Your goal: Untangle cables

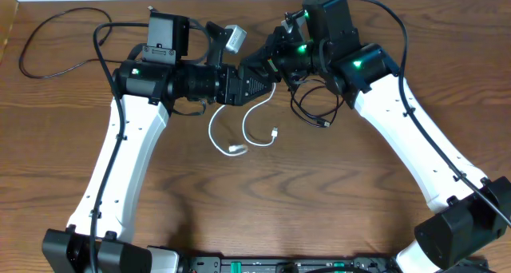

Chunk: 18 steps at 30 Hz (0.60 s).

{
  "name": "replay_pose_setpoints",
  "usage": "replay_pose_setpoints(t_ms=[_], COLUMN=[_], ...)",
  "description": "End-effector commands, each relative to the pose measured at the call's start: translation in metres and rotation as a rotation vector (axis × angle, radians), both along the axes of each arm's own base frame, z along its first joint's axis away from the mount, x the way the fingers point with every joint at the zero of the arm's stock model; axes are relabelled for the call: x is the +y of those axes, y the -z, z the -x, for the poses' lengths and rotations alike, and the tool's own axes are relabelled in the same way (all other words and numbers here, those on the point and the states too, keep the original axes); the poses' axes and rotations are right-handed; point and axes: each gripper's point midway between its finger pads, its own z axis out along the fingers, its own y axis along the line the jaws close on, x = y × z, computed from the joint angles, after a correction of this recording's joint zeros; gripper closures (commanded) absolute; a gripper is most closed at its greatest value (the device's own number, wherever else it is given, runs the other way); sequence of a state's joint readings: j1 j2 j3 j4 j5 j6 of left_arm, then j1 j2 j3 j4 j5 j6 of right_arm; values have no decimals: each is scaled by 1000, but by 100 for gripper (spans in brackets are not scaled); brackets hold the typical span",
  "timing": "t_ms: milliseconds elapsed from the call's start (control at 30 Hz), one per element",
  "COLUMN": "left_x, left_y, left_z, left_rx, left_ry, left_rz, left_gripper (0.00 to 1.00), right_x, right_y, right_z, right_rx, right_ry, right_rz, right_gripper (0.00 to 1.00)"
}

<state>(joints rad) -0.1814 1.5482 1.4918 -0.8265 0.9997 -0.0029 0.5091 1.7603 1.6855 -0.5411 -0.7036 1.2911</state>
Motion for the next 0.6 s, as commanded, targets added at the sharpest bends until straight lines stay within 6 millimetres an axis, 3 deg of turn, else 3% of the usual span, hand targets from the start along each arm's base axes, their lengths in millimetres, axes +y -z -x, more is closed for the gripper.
replay_pose_setpoints(t_ms=[0, 100, 267, 400, 433, 500, 533, 567], left_x=[-1, -1, -1, -2, -2, -2, 0, 2], left_y=[-3, -3, -5, -8, -9, -15, -22, -26], left_z=[2, 1, -2, -6, -7, -11, -15, -16], left_rx=[-6, -9, -24, -10, -7, -4, -14, -26], left_ry=[7, 5, 1, -19, -28, -52, -72, -83], left_rz=[10, 8, 14, 27, 33, 51, 66, 73], left_gripper=[64, 71, 92, 92, 93, 93, 93, 93], right_x=[1, 0, 0, -2, -4, -8, -13, -18], right_y=[-5, -5, -5, -5, -5, -5, -5, -5], right_z=[3, 3, 2, 0, -1, -5, -9, -13], right_rx=[-2, -2, -7, -68, -84, -126, -173, -211], right_ry=[-6, -4, -6, -30, -34, -44, -55, -63], right_rz=[-9, -9, -8, 8, 13, 25, 39, 52], right_gripper=[98, 98, 97, 95, 90, 65, 31, 20])
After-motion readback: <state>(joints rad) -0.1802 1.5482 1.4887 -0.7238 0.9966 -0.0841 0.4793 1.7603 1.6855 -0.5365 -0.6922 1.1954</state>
